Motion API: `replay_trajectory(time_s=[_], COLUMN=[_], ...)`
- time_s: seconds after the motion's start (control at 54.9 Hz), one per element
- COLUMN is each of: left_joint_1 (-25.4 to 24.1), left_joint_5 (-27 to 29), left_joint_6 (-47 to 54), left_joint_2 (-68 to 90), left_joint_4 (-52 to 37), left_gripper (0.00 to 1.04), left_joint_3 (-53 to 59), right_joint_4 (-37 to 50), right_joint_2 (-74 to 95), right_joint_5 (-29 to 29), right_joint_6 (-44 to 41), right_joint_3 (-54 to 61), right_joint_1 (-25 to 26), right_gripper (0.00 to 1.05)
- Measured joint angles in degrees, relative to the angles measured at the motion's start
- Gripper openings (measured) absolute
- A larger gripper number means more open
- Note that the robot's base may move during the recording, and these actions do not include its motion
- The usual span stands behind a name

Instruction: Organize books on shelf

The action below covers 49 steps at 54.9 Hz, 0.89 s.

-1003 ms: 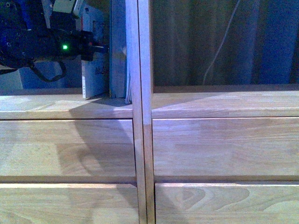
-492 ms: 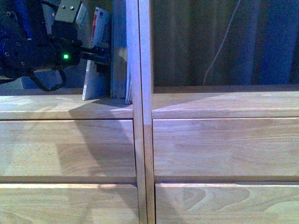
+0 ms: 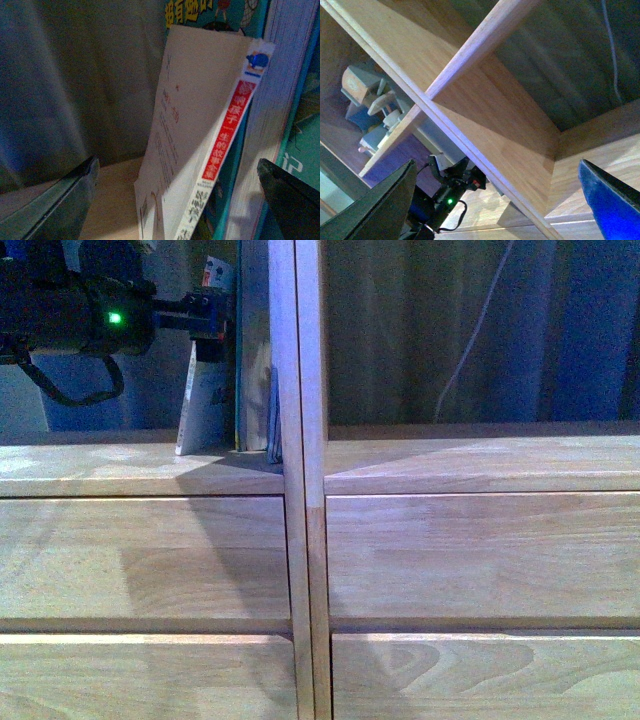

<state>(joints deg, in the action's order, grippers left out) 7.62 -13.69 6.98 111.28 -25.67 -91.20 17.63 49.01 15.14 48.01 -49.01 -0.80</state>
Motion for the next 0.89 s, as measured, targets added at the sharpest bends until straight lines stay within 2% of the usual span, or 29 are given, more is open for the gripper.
replay_trajectory(time_s=[0.292, 0.583, 0.729, 0.893], left_joint_1=[1.0, 2.9, 1.5, -2.4], left_joint_5=[1.7, 3.1, 4.3, 4.3], left_joint_6=[-3.7, -5.2, -5.2, -6.4], left_joint_2=[-7.3, -25.4, -34.9, -44.5], left_joint_4=[1.0, 0.5, 1.6, 5.2], left_gripper=[0.97, 0.97, 0.97, 0.97], left_joint_3=[9.6, 23.8, 29.5, 35.2], right_joint_4=[0.0, 0.1, 0.3, 0.0], right_joint_2=[-1.0, -1.9, -2.1, -1.9], right_joint_5=[-1.3, -1.8, -1.4, -1.2], right_joint_6=[0.0, 0.0, 0.0, -0.7], right_joint_3=[-0.3, -0.3, 0.2, 1.8], right_joint_1=[-2.5, -1.8, -0.9, 0.3], right_gripper=[0.98, 0.98, 0.98, 0.98])
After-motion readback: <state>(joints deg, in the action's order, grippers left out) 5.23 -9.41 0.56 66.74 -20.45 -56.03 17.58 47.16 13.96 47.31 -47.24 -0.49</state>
